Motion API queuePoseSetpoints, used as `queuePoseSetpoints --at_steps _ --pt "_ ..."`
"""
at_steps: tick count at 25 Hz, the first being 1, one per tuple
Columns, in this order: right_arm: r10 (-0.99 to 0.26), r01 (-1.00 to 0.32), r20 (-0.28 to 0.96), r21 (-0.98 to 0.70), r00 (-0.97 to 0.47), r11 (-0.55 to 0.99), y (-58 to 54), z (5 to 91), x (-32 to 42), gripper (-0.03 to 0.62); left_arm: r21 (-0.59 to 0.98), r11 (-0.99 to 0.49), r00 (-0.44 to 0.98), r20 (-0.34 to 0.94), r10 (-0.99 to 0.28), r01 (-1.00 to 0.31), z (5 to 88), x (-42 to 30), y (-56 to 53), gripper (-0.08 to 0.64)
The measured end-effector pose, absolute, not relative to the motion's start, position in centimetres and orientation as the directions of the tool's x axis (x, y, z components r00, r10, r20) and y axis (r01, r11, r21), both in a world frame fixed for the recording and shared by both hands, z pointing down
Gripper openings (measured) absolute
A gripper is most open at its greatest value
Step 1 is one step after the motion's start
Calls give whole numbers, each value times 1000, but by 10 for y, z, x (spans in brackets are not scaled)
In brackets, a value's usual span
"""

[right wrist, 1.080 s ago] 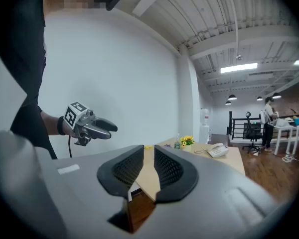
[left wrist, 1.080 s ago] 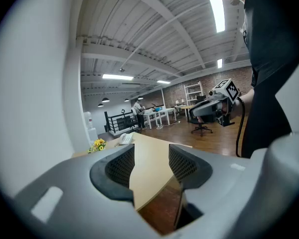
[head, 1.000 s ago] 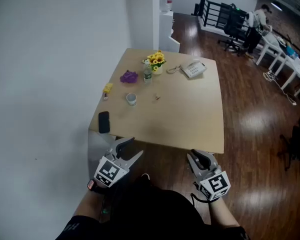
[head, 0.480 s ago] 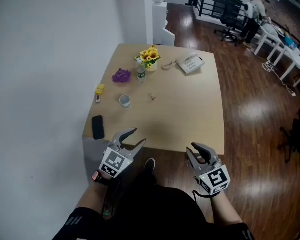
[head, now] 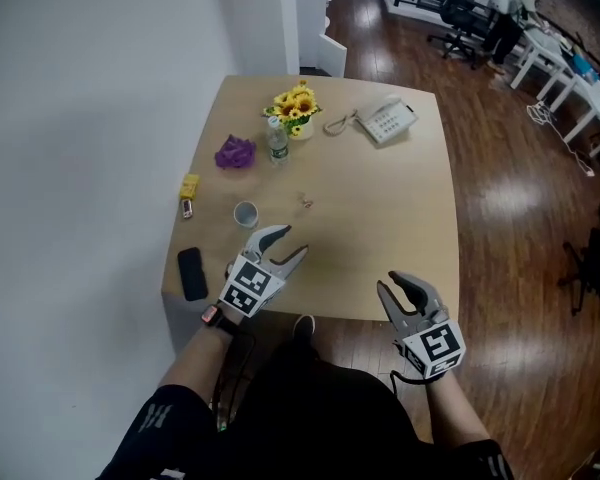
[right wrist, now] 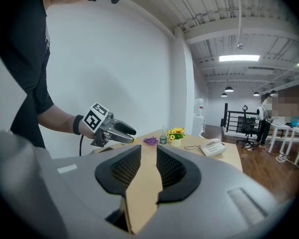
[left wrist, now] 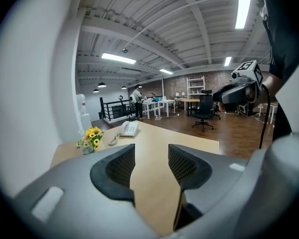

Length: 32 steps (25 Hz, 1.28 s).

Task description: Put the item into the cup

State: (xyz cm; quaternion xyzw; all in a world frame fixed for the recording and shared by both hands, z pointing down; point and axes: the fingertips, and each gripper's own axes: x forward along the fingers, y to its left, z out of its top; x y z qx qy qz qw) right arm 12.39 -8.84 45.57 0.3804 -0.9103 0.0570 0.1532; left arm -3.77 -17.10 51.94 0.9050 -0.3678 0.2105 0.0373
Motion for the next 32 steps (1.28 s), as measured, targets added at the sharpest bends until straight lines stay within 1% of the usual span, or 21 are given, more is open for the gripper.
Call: queuePoseSetpoints --at_steps 2,4,9,13,20,27,32 --pt "-672 -715 342 -1 -657 699 -108 464 119 110 -35 -734 654 426 -625 -679 531 -38 -193 202" --pt "-666 -719 360 -22 -653 694 -125 475 115 112 -14 -740 653 459 -602 -673 546 -36 -213 204" --pt "-656 -730 391 -63 -646 681 -159 496 106 112 -37 -748 606 560 -565 -663 595 -29 -264 202" --pt "-650 -727 398 -70 -648 683 -179 502 96 112 -54 -723 532 640 -554 -689 637 -29 -305 202" --pt "-633 -727 431 -83 -643 681 -201 516 82 112 -31 -717 472 733 -490 -697 693 -28 -343 201" --pt "-622 -725 441 -102 -647 681 -210 527 71 112 -14 -712 429 790 -438 -702 727 -29 -359 189" --pt "-621 -724 439 -107 -649 681 -209 529 64 112 -3 -716 416 813 -409 -698 743 -32 -363 149"
